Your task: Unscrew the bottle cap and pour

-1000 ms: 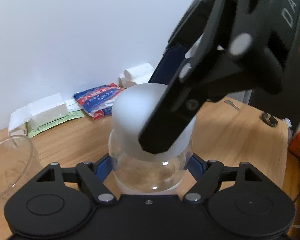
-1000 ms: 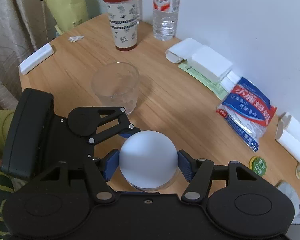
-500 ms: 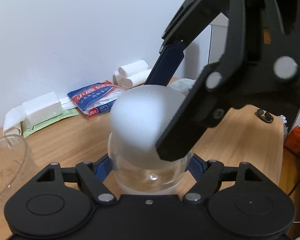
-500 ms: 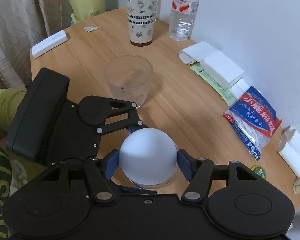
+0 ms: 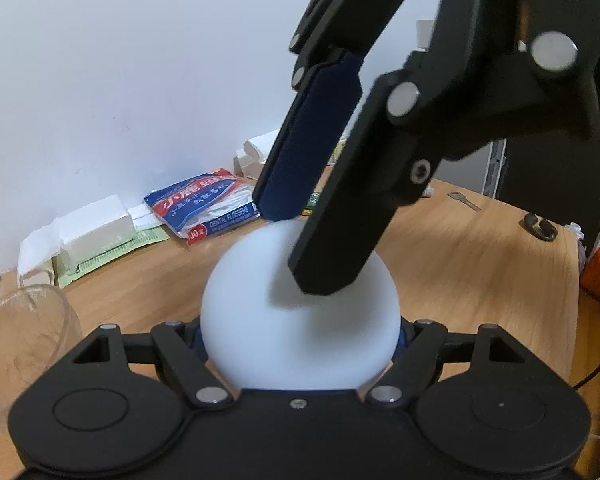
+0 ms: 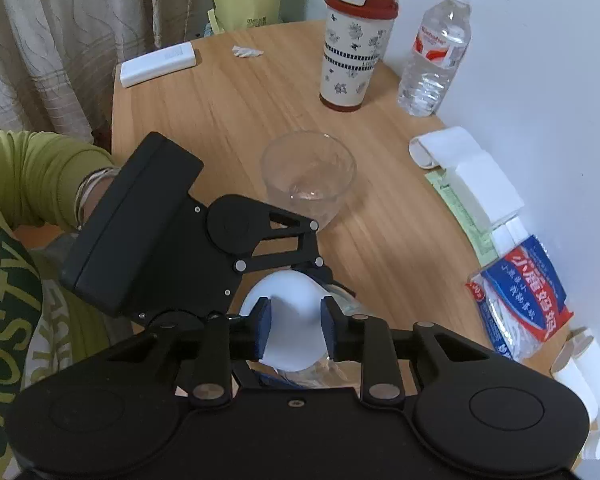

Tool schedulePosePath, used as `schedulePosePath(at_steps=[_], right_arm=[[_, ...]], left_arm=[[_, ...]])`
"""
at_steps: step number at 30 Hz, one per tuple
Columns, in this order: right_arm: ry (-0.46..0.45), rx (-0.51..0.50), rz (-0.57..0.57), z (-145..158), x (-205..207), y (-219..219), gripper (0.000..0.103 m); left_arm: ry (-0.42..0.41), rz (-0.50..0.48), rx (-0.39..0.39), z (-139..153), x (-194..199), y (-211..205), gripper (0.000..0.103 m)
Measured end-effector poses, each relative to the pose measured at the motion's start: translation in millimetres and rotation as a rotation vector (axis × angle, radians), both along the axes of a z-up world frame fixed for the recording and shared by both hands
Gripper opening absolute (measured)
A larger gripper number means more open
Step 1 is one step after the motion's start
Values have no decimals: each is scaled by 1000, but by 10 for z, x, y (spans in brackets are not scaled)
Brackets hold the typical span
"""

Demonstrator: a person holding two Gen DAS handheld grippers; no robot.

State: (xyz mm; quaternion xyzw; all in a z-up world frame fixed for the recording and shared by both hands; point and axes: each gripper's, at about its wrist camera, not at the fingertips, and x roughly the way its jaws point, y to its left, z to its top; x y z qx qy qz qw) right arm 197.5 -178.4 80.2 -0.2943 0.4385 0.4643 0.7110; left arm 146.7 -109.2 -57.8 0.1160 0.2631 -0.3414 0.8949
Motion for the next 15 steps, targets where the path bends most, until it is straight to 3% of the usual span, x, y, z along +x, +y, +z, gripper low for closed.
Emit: schedulePosePath(at_steps=[4, 10, 15], right_arm=[[6, 34, -27, -13, 69, -63, 33], [38, 92, -96, -50, 145, -189, 43], [103, 154, -154, -102, 238, -336, 45]], left_arm=[[5, 0, -1, 5, 21, -8, 78], [14, 6, 12, 33, 24, -39, 78], [14, 19, 25, 34, 36, -68, 79]])
